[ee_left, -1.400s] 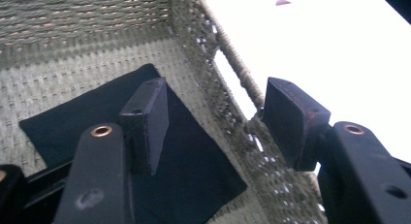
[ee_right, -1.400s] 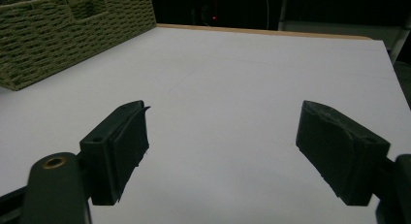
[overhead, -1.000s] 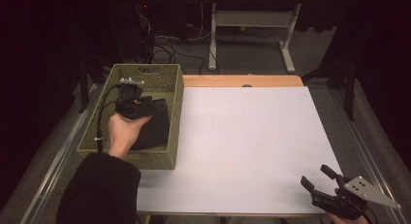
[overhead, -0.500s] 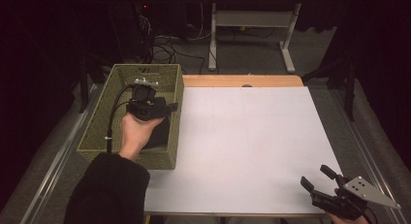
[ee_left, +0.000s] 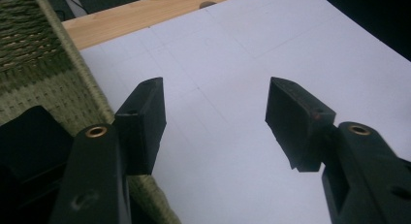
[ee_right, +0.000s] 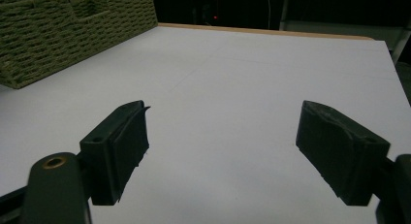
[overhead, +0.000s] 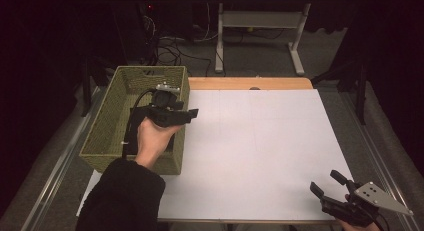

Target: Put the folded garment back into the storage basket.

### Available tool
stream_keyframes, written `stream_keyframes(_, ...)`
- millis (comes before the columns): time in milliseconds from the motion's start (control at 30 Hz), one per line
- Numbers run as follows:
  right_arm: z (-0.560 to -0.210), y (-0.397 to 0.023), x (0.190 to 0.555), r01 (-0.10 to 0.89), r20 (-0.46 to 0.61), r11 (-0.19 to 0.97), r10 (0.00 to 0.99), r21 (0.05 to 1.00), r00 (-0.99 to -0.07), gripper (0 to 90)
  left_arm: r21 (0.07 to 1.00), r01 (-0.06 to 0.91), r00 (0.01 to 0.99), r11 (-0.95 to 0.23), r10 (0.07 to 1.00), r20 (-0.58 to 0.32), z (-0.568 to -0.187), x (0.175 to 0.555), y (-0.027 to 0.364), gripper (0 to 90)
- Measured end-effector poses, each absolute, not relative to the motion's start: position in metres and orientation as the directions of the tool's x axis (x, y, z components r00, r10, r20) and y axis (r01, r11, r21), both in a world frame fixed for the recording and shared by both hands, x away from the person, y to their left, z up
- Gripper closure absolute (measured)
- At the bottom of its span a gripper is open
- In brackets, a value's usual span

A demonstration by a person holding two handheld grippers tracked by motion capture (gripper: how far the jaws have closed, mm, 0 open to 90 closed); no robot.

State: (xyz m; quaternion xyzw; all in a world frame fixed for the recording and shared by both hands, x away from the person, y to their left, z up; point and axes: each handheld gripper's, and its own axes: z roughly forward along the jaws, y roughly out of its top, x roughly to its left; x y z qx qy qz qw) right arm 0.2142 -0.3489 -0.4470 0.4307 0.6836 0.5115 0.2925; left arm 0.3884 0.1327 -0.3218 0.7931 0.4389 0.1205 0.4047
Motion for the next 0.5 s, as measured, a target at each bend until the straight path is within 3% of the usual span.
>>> stream_keyframes(500, -0.447, -0.349, 0.214, 0.287, 0.04, 0.105, 0.888, 0.952, -0.459, 19.5, 0.751, 0.58, 0.621, -0.314, 0.767, -0.159, -0.324, 0.379, 0.109, 37.3)
